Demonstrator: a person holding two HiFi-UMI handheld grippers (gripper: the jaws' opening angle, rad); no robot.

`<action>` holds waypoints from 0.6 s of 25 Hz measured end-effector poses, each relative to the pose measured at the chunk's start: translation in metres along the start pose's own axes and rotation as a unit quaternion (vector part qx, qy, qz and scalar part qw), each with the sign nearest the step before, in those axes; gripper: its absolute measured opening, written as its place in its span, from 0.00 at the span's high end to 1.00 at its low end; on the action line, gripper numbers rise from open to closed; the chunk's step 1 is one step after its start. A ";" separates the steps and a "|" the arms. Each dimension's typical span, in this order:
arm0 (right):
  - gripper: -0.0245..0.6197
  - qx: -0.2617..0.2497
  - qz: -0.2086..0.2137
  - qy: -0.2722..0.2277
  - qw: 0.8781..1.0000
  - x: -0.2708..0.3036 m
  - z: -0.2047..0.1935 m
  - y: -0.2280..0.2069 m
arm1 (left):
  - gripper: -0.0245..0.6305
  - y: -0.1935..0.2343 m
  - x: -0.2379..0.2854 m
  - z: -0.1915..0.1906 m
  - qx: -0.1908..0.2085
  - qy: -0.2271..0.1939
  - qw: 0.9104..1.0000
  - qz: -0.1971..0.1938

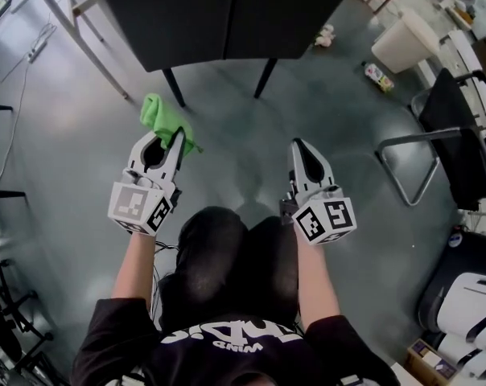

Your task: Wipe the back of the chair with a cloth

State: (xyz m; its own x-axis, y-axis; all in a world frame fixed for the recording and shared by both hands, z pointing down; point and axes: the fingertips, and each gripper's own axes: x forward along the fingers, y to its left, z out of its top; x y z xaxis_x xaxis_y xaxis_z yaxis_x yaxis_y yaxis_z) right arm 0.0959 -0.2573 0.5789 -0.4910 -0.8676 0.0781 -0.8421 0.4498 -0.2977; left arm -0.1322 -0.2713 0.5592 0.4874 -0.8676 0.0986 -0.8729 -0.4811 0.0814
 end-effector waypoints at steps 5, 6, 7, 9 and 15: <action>0.97 0.007 0.008 0.010 1.000 0.006 0.062 0.038 | 0.86 -0.009 -0.011 0.072 -0.012 0.024 0.999 -0.017; 0.97 0.007 0.009 0.015 1.000 0.008 0.077 0.047 | 0.86 -0.010 -0.013 0.090 -0.013 0.030 0.999 -0.019; 0.97 0.008 0.009 0.021 1.000 0.008 0.093 0.057 | 0.86 -0.010 -0.017 0.109 -0.016 0.034 0.999 -0.021; 0.97 0.003 0.014 0.029 0.999 0.008 0.129 0.081 | 0.86 -0.011 -0.027 0.150 -0.026 0.043 0.998 -0.026; 0.97 -0.027 0.021 0.050 0.998 0.002 0.246 0.153 | 0.86 -0.005 -0.061 0.275 -0.048 0.065 0.996 -0.036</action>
State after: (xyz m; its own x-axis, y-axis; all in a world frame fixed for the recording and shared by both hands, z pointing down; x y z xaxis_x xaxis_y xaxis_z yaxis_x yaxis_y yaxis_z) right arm 0.0211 -0.2422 0.2992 -0.5441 -0.8233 0.1619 -0.8295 0.4988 -0.2515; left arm -0.1638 -0.2505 0.2804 0.5527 -0.8050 0.2156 -0.8325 -0.5214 0.1876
